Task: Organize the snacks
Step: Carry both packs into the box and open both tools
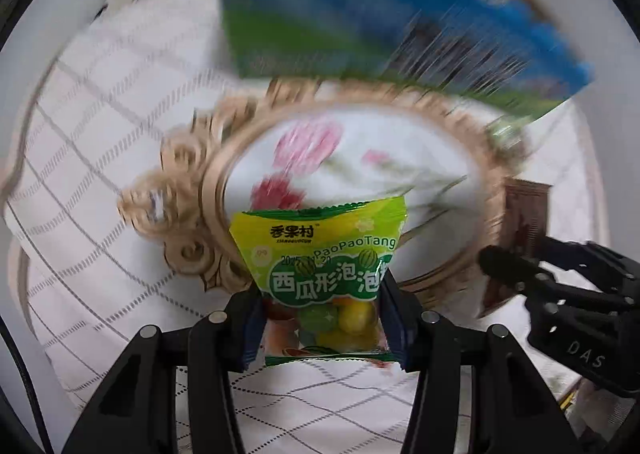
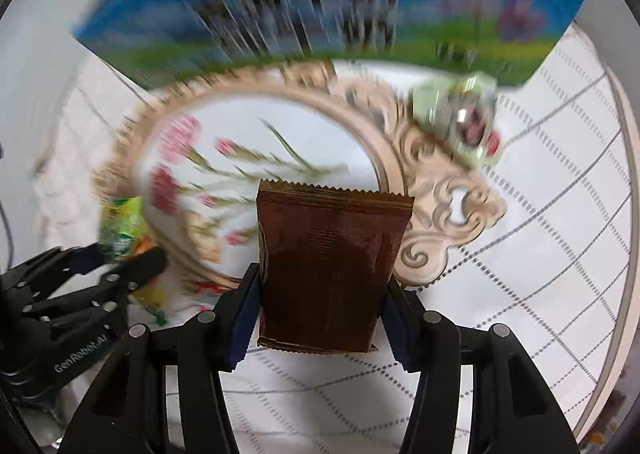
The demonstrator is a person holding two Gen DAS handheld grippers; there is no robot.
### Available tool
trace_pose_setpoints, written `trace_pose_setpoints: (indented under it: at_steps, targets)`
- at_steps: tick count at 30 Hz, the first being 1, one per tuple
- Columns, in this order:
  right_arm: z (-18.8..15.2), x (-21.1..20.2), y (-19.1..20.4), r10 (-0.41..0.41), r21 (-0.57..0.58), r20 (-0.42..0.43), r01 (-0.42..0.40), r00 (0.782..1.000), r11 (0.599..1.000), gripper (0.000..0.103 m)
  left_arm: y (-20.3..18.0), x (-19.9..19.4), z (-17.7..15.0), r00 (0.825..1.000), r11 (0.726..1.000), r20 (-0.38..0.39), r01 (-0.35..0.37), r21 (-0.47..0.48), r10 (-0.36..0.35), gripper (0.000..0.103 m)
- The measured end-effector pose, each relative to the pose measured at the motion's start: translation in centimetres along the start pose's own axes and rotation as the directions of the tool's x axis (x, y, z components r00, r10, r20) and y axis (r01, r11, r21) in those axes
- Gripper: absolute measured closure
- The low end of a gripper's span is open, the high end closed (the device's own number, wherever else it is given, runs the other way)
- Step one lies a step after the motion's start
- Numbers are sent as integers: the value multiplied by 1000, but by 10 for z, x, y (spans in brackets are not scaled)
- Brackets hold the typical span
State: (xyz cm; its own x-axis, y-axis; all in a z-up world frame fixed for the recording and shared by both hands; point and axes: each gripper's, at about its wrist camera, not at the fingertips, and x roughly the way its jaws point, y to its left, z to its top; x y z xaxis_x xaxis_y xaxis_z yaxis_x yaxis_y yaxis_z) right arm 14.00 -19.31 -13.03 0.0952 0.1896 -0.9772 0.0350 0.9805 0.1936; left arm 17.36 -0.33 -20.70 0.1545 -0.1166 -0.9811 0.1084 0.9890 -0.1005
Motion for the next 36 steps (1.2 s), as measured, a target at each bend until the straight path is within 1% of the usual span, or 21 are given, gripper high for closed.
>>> trace_pose_setpoints:
  at_steps: [3,4,5,6,7,8,9,10,11,12,14,16,20,24,26,28,29,31,32,33,36]
  targets:
    - [16,-51,1,51,-13,68,-51,996,999,45,-16,-41,28,995,998,73,59,30,-61,55]
    - [15,-67,5,63,-16,93,-61,994,998,45,-22,-54,42,992,996,92,77,44,-80,56]
    - [28,-89,4,76,-20,127,-74,989,997,45,-26,-64,55,989,994,106,97,51,-102,55]
    - [27,-103,10,85,-20,149,-83,985,996,45,-27,-71,65,986,992,116,117,58,-123,55]
    - [41,-121,6,97,-19,179,-95,979,995,45,-30,-77,80,982,989,124,134,62,-141,55]
    - [45,-123,13,99,-21,196,-96,976,995,45,-33,-84,96,980,988,133,137,66,-145,55]
    - [60,-127,21,96,-24,219,-93,971,995,45,-35,-89,112,980,988,137,134,76,-143,55]
    - [76,-136,17,82,-26,239,-77,968,997,45,-38,-89,132,981,988,137,124,88,-135,55]
    - [83,-134,22,67,-26,249,-63,966,998,45,-40,-87,146,983,990,136,114,88,-126,55]
    - [100,-136,18,45,-24,257,-40,965,999,45,-41,-84,162,985,991,128,103,91,-114,55]
    - [128,-129,15,12,-14,250,-9,968,1000,45,-37,-78,192,991,992,88,89,89,-97,55]
    - [156,-115,8,-19,-7,222,21,975,1000,45,-37,-56,221,997,993,39,66,94,-70,55]
    - [197,-77,-13,-84,-2,144,85,986,996,45,-31,-14,259,999,996,-45,20,90,-16,55]
    - [221,-45,-28,-107,20,91,106,990,994,45,-25,23,278,994,997,-104,-7,72,15,55]
    - [230,-25,-32,-117,25,68,116,991,993,45,-26,36,286,991,996,-129,-14,84,25,55]
    - [238,-4,-38,-109,28,7,109,994,994,44,-27,47,290,987,996,-159,-23,86,36,54]
    - [239,2,-41,-105,43,-17,105,994,994,41,-25,51,292,985,997,-168,-22,79,35,53]
    - [240,9,-46,-96,57,-33,98,995,994,19,-22,57,295,984,998,-175,-15,60,26,39]
    - [241,10,-48,-105,62,-22,106,994,992,17,-21,57,297,986,998,-167,-12,59,21,23]
    - [241,9,-49,-107,62,-19,108,994,992,17,-21,56,299,987,998,-157,-20,58,29,17]
    - [241,7,-51,-93,72,-13,94,996,993,17,-18,51,300,991,999,-131,-24,49,30,16]
